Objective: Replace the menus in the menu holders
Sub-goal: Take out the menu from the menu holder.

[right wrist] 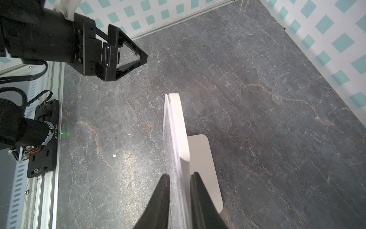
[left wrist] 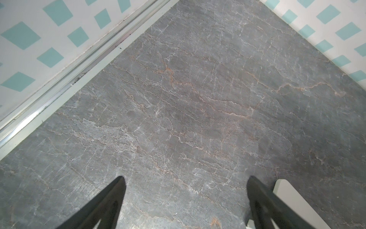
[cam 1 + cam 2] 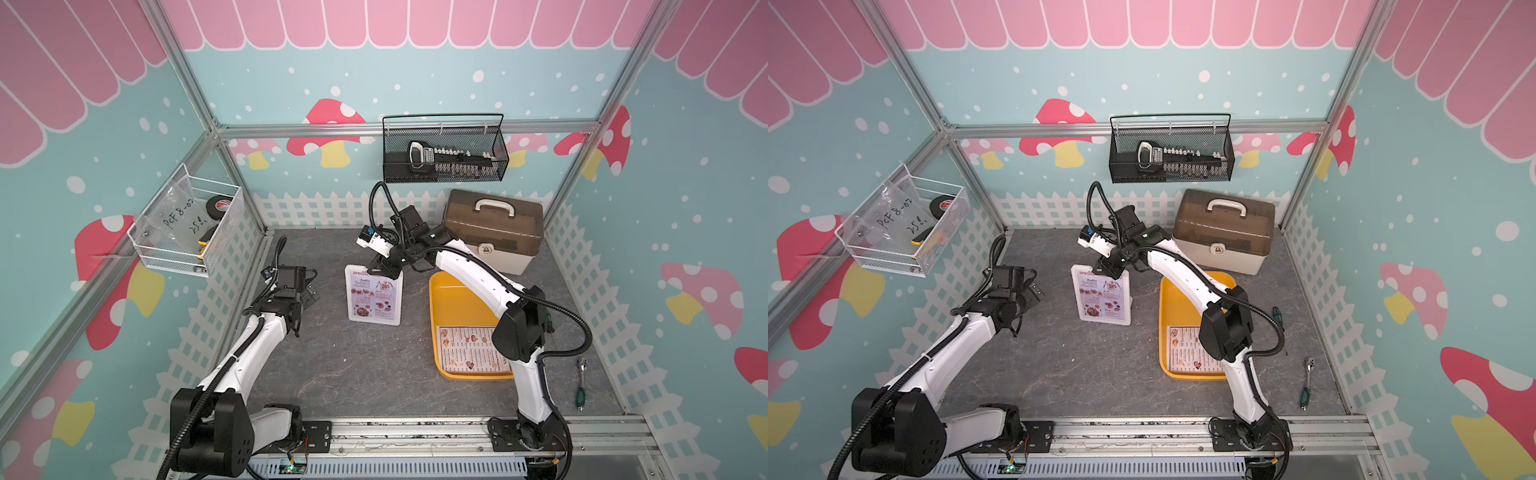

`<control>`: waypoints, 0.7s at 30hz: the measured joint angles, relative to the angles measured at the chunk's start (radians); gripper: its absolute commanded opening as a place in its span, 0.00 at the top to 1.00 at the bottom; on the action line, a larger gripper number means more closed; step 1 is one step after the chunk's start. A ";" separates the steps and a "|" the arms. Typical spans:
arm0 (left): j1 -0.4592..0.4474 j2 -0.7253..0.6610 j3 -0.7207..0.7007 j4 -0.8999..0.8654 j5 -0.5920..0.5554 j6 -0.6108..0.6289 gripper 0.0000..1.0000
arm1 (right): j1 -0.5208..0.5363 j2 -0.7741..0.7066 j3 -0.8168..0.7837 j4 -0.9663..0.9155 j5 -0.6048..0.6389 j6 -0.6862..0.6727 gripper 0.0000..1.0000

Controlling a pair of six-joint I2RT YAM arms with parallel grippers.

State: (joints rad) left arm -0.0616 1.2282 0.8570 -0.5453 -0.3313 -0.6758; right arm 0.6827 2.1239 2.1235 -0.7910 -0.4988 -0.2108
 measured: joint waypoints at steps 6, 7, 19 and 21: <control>-0.001 -0.013 0.009 -0.008 -0.007 0.010 0.04 | 0.000 0.003 0.000 -0.002 0.000 -0.005 0.93; -0.001 -0.014 0.013 -0.011 -0.010 0.014 0.04 | 0.000 0.003 0.000 -0.003 0.000 -0.004 0.93; -0.036 -0.028 0.030 -0.020 -0.033 0.048 0.05 | 0.000 0.003 0.000 -0.003 -0.019 0.013 0.93; -0.044 -0.028 0.031 -0.020 -0.036 0.054 0.05 | 0.000 0.003 0.000 -0.003 -0.019 0.014 0.93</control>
State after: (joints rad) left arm -0.1059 1.1999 0.8875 -0.5655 -0.3672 -0.6216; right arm 0.6827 2.1269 2.1235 -0.7940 -0.5179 -0.1963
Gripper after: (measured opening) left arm 0.952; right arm 0.074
